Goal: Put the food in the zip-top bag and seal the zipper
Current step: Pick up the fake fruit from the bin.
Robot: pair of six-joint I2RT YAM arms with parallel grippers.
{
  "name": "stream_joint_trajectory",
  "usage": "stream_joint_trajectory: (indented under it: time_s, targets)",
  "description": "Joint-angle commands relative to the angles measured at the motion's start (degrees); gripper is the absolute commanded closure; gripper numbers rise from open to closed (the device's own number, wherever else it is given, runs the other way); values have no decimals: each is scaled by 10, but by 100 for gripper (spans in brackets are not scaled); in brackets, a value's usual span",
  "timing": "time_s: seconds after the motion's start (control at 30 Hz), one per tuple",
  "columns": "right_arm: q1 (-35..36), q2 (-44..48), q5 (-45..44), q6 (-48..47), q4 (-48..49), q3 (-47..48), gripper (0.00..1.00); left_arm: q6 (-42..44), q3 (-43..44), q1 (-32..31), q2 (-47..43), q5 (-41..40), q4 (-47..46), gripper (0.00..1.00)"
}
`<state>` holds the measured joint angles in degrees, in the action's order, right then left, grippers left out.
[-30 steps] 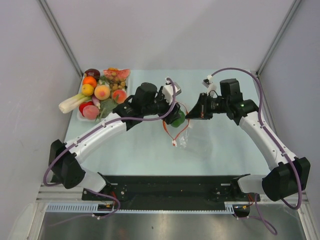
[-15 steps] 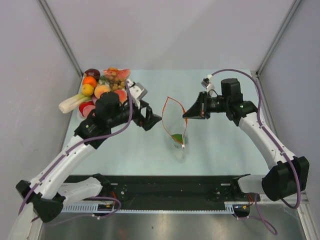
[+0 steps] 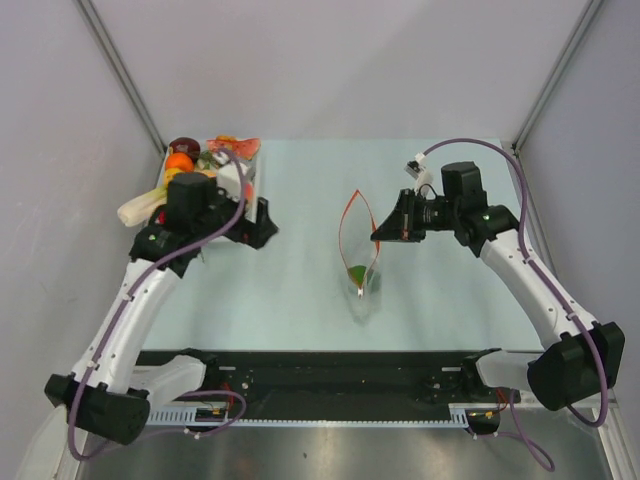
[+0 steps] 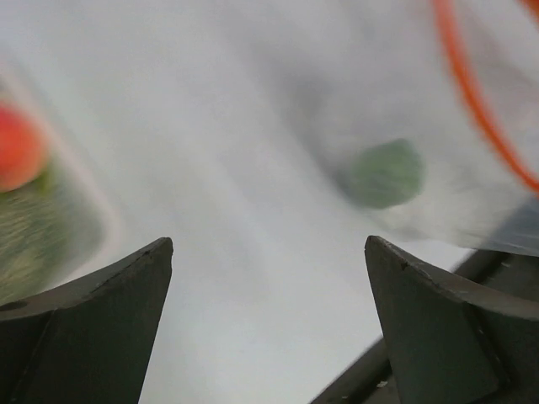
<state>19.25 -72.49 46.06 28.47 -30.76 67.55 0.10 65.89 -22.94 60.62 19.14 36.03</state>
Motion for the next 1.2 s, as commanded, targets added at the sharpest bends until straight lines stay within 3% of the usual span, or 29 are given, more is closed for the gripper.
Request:
stream_joint_trajectory:
  time_s: [0.0, 0.13, 0.2, 0.33, 0.57, 1.03, 1.17]
  targets:
    - [11, 16, -69, -86, -38, 15, 100, 110, 42, 165, 2, -24, 115, 0]
    - [14, 8, -77, -92, -38, 20, 100, 213, 52, 288, 29, -38, 134, 0]
    - [16, 7, -78, -92, -36, 21, 100, 231, 62, 356, 65, -36, 141, 0]
    - [15, 6, -81, -91, -38, 21, 100, 246, 79, 424, 111, -23, 128, 0]
    - [16, 0, -85, -91, -41, 26, 100, 231, 86, 446, 173, -24, 71, 0]
    - [15, -7, -89, -95, -41, 26, 100, 206, 93, 445, 243, 35, 45, 0]
    - [14, -4, -89, -94, -41, 22, 100, 216, 86, 445, 244, 33, 43, 13]
